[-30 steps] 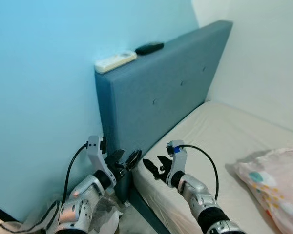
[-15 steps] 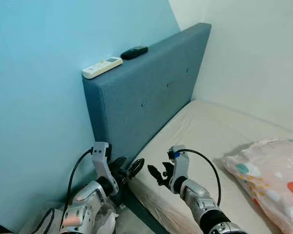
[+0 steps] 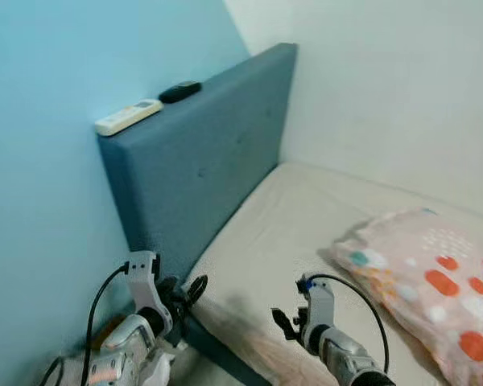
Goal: Clean up the room
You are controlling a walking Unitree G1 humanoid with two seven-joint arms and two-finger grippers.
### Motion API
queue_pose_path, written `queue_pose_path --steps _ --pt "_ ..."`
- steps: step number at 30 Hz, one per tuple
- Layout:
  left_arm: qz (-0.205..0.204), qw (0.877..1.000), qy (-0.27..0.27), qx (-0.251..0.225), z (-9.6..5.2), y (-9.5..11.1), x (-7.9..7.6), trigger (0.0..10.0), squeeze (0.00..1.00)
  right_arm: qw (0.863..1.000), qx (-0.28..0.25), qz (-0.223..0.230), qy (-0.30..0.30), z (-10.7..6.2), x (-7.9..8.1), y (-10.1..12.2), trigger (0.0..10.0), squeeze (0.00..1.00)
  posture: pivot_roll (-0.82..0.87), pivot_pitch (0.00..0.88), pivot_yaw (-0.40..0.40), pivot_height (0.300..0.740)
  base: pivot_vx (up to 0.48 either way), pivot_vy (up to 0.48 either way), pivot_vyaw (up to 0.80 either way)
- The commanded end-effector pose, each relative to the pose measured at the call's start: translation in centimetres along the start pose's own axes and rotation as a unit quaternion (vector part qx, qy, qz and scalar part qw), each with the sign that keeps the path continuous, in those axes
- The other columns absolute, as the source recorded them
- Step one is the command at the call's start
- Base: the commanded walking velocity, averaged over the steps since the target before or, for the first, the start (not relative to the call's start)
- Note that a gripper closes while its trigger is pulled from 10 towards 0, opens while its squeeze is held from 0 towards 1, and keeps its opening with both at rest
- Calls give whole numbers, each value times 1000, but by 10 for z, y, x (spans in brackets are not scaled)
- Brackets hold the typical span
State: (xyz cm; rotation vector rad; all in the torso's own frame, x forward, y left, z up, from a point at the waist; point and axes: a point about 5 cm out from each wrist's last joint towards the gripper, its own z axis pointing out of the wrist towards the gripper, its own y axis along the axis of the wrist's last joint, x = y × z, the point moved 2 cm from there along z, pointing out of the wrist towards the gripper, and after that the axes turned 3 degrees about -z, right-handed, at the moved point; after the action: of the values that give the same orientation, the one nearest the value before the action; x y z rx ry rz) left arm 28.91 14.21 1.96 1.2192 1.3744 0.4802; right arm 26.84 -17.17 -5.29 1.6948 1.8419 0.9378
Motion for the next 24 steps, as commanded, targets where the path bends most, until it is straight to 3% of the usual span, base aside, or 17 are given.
queue_pose_path --steps 1,3,13,18,24 --pt "9 1000 1 8 1 -4 0 10000 0 1000 25 9 -16 -3 -4 -13 10000 0 -4 21 -52 740 0 0 -613" --pt "31 999 -10 18 3 -10 -6 10000 0 1000 22 11 -10 -1 2 -14 10000 0 -5 17 -47 740 0 0 -616" --pt "48 999 -9 20 5 -12 -3 10000 0 1000 3 -18 17 4 16 -1 10000 0 0 14 -44 740 0 0 -611" --pt "52 998 -4 19 6 -12 -2 10000 0 997 -5 -65 41 6 27 6 10000 0 2 19 -44 740 0 0 -613" --pt "55 998 -5 18 6 -12 -2 10000 0 996 -9 -72 48 7 29 8 10000 0 2 22 -44 740 0 0 -611"
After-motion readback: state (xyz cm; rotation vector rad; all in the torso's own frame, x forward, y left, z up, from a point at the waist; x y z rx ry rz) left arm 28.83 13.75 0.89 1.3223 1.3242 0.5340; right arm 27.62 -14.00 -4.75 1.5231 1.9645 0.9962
